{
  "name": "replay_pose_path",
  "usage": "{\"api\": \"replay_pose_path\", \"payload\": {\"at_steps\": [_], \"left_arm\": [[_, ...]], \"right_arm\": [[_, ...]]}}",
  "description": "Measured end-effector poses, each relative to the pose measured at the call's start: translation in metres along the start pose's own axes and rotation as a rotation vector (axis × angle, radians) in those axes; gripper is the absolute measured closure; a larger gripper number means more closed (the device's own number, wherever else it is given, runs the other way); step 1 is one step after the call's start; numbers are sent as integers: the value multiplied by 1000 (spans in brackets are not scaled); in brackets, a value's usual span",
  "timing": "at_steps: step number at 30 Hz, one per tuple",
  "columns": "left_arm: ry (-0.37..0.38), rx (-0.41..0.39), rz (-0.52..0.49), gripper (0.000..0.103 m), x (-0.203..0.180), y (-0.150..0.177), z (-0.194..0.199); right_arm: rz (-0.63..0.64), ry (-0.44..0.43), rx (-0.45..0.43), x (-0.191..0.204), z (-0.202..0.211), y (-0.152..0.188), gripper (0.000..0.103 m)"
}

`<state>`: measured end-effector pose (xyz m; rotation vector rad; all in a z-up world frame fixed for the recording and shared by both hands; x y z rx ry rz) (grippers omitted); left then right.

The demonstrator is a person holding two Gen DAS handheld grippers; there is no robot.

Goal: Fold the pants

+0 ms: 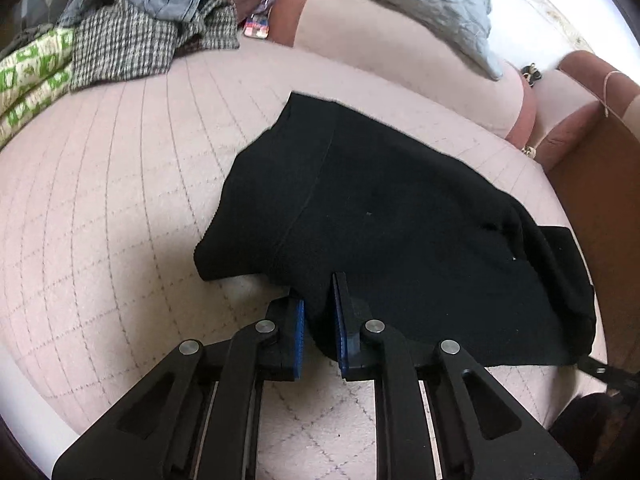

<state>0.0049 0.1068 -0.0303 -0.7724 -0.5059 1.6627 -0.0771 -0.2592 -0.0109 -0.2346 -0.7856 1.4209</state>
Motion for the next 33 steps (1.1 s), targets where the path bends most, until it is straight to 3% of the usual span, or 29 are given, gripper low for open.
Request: {"api": "replay_pose_path", "payload": {"at_steps": [1, 3, 4, 7, 9, 12, 16, 17, 18, 20, 21, 22, 27, 29, 31, 33], "left_arm": [[-5, -7, 0, 86, 1, 0, 0], [-3, 2, 16, 86, 3, 1, -2], [6, 4, 32, 86, 4, 1, -1], [26, -28, 67, 86, 4, -6, 6], [15, -79, 57, 84, 2, -14, 16], [-27, -161, -30, 84, -9, -23, 30], [-51, -247, -98, 84, -19, -29, 42], [-49, -298, -101, 84, -19, -35, 51], [-52, -335, -95, 84, -17, -40, 58], [-60, -382, -67, 69, -8, -46, 68], [-62, -390, -57, 51, -5, -48, 68], [-59, -391, -47, 47, -3, -48, 67], [12, -284, -62, 47, -24, -41, 39], [47, -257, -101, 47, -43, -36, 30], [98, -224, -150, 47, -64, -29, 23], [146, -189, -197, 47, -82, -20, 17]], "right_arm": [[36, -16, -10, 7, 9, -2, 76], [81, -61, -49, 20, 25, -8, 49], [82, -78, -73, 23, 30, -14, 45], [41, -105, -115, 23, 25, -32, 43], [-18, -95, -81, 17, 2, -36, 43], [-96, -93, -47, 4, -32, -41, 43], [-207, -82, -101, -9, -42, -63, 44], [-220, -80, -113, -10, -42, -68, 45], [-215, -58, -134, -14, -42, -75, 56], [-166, 32, -180, -18, -37, -88, 78], [-121, 46, -207, -17, -35, -99, 79], [-70, 62, -227, -15, -34, -109, 81], [128, 222, -367, -11, -44, -187, 85], [169, 233, -331, -21, -63, -208, 85], [123, 235, -186, -43, -86, -215, 85], [19, 140, -130, -54, -80, -209, 85]]}}
Point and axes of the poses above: each gripper's, at about its wrist camera, not at the fingertips, and z roughly against the way its jaws point, x to its left, y to its underside, the point moved 9 cm from there along -z, roughly the way its jaws point, and after that the axes turned 6 degrees about -x, right-handed, at the moved point
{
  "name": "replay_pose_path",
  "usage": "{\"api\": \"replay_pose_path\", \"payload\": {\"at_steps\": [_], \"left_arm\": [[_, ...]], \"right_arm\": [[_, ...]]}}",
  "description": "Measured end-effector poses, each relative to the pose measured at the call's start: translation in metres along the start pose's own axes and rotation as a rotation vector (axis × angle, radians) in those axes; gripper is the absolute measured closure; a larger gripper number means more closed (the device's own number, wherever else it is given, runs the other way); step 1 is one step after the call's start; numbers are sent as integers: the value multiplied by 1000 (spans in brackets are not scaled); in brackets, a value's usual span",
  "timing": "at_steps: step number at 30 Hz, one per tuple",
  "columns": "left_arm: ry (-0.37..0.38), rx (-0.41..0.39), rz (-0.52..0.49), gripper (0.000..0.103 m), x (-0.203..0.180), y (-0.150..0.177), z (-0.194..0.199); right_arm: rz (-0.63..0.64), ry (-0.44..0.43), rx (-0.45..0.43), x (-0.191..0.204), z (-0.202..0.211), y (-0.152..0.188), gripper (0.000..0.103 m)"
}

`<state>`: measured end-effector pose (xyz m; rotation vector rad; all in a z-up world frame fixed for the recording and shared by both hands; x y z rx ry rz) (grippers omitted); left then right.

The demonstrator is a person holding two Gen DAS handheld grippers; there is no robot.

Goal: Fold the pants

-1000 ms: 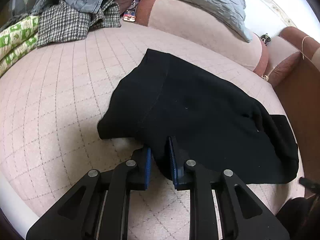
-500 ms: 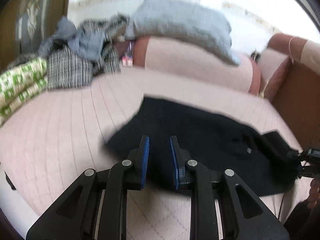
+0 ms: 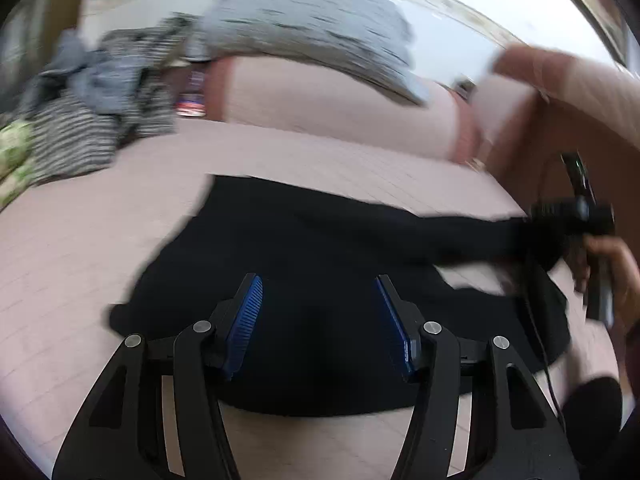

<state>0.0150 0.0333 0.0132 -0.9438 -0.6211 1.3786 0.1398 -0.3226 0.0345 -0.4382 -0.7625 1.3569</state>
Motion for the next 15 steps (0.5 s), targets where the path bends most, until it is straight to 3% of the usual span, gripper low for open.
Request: {"api": "replay_pose_path", "payload": {"at_steps": [2, 3, 5, 8, 11, 15], "left_arm": [[80, 46, -50, 47, -25, 10, -6], [110, 62, -68, 47, -35, 13, -8], [175, 92, -104, 47, -59, 18, -13], [245, 134, -138, 47, -93, 23, -21], [302, 204, -115, 47, -121, 30, -33], [297, 238, -142, 47, -151, 36, -49]], "right_arm": [[-45, -66, -24, -10, 33, 7, 77], [-38, -55, -36, -18, 50, 15, 56], [-15, 6, -52, -37, 76, 33, 36], [-18, 33, -19, -63, 96, 58, 36], [58, 85, 37, -72, 89, 71, 36], [104, 61, 85, -74, 62, 80, 36]]}}
Point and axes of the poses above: each gripper's, at about its wrist camera, not at the fingertips, and z roughly against the way its jaws point, x to its left, y to its underside, the point moved 9 cm from there along -z, roughly the way its jaws point, and after that the axes turned 6 degrees about -x, right-handed, at the moved point
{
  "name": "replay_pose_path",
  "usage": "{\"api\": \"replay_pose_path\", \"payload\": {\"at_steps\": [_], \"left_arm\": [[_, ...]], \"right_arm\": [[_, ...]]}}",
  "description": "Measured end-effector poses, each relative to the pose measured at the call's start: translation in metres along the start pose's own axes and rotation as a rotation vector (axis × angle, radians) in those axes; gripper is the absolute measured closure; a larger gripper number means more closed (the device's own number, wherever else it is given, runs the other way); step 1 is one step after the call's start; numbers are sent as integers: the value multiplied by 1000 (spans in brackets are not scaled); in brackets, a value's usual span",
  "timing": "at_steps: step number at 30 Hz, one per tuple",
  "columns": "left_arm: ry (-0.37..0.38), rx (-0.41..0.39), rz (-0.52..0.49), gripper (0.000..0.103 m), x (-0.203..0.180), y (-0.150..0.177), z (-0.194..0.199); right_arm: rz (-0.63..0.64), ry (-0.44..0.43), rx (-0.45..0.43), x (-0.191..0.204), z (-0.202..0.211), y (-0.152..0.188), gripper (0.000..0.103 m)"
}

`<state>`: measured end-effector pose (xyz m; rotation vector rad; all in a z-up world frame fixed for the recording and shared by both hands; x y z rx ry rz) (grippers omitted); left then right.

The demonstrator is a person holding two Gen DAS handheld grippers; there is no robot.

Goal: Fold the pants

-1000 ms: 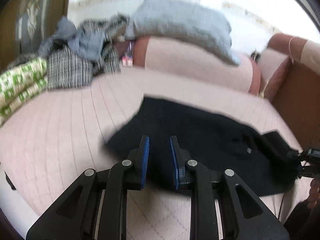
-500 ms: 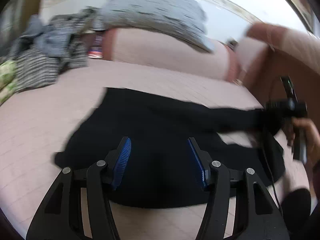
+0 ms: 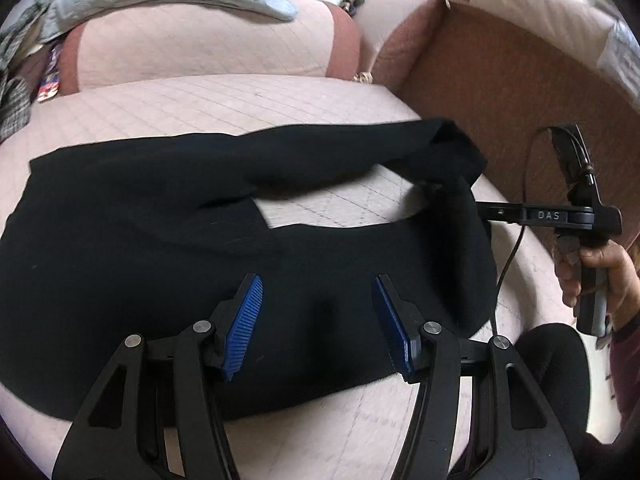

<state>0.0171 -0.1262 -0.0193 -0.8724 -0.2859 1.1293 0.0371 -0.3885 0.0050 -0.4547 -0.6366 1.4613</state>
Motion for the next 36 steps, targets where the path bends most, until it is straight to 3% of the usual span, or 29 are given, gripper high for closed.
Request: {"api": "replay_pose_path", "payload": {"at_steps": [1, 2, 4, 5, 11, 17, 19, 22, 25, 27, 28, 30, 36], "left_arm": [[4, 3, -5, 47, -4, -2, -4], [7, 11, -11, 47, -10, 0, -10], [-13, 29, -23, 47, -13, 3, -20], [-14, 34, -23, 47, -13, 5, -22], [-46, 26, -54, 47, -15, 13, -20], [-111, -18, -22, 47, 0, 9, -7], [-119, -6, -4, 47, 6, 12, -9], [-138, 18, 7, 47, 13, 19, -16], [-142, 14, -1, 47, 12, 18, -16], [-139, 12, 9, 47, 15, 19, -13], [-138, 12, 12, 47, 16, 21, -12], [-143, 6, 19, 47, 17, 19, -10], [-160, -22, 56, 47, 26, 16, 7]], "right_arm": [[4, -8, 15, 1, -7, 2, 37], [38, -2, 34, 4, -16, 3, 45], [95, 23, 6, 10, -13, 0, 84], [95, 23, -12, 11, -8, -2, 98], [94, 71, -89, -3, 38, 3, 98], [80, 158, -28, -38, 51, 32, 98], [83, 177, 28, -46, 39, 48, 98], [92, 198, 18, -48, 34, 50, 98], [48, 210, 17, -56, 44, 44, 89], [21, 186, -28, -53, 56, 36, 65], [3, 149, -54, -48, 63, 32, 62], [-15, 82, -84, -35, 74, 26, 60], [60, -13, -107, 9, 75, 20, 60]]}}
Point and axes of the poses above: each gripper's, at about its wrist camera, not at the fingertips, and z roughly against the way its jaws point, x to its left, y to its underside, the point moved 9 cm from there along -z, roughly the way its jaws point, and after that the axes turned 6 degrees about -x, right-handed, at the moved point
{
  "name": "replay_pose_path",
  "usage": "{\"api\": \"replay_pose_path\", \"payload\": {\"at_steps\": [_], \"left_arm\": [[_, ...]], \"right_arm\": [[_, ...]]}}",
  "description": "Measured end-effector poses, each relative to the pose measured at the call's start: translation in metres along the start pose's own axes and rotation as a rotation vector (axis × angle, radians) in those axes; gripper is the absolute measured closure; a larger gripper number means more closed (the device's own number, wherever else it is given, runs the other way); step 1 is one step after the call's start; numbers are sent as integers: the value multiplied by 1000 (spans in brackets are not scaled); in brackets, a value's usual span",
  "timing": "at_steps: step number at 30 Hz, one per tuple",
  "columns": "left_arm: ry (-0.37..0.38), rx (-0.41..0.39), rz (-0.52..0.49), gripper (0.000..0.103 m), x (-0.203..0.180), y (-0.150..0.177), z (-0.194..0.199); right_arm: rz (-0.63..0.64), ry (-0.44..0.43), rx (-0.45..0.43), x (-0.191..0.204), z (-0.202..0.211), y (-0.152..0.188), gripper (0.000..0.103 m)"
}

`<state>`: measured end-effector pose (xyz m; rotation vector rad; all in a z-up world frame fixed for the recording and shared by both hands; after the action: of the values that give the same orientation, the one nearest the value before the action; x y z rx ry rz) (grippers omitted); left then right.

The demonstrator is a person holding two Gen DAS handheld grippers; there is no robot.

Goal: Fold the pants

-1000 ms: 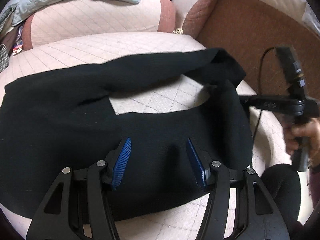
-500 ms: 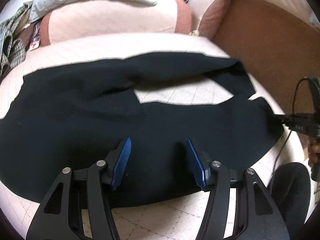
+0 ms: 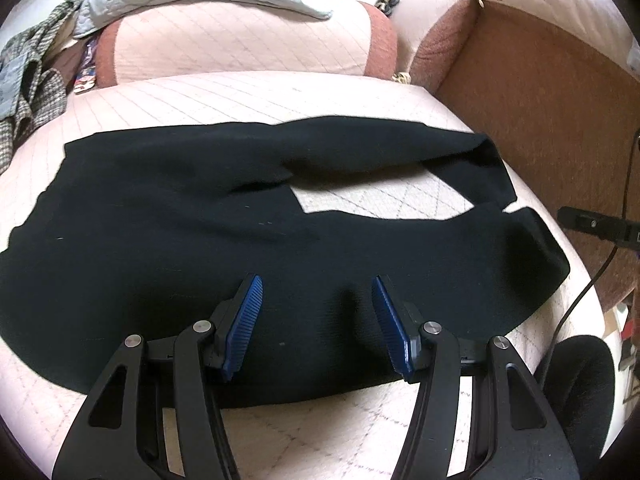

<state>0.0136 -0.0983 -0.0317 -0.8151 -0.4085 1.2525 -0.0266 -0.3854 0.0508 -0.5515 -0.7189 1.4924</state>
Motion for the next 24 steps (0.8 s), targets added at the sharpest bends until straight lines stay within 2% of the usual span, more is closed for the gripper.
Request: {"api": "replay_pose_path", "payload": {"at_steps": [5, 6, 10, 13, 15, 16, 18, 21, 24], "left_arm": [[-50, -47, 71, 47, 36, -10, 28], [-67, -56, 93, 47, 46, -12, 33], [-183, -72, 196, 47, 99, -11, 53], [-278, -54, 257, 47, 134, -3, 60], [-344, -21, 307, 47, 157, 8, 60], [-353, -5, 334, 47, 165, 14, 60], [-326, 10, 385, 47, 172, 21, 58], [-332, 18, 354, 47, 165, 18, 58], [-241, -6, 336, 47, 153, 1, 60]], "right_arm": [[38, -80, 12, 46, -20, 0, 60], [41, -86, 11, 73, -27, 7, 60], [78, -115, 36, 102, -47, 9, 60], [96, -114, 68, 108, -63, 13, 60], [79, -117, 120, 106, -78, 19, 60], [68, -118, 145, 103, -83, 23, 60], [47, -122, 173, 99, -93, 30, 59], [52, -145, 160, 103, -88, 23, 59], [110, -187, 120, 112, -78, 4, 58]]}}
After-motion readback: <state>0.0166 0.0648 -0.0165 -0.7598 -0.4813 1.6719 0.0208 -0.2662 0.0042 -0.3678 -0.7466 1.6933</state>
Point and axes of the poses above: each gripper's, at about its wrist camera, not at the fingertips, and z roughly against the way its jaws point, x to its left, y to its underside, the point moved 9 cm from there along -z, roughly the way its jaws point, and after that the axes turned 6 degrees about -x, right-handed, at the moved point
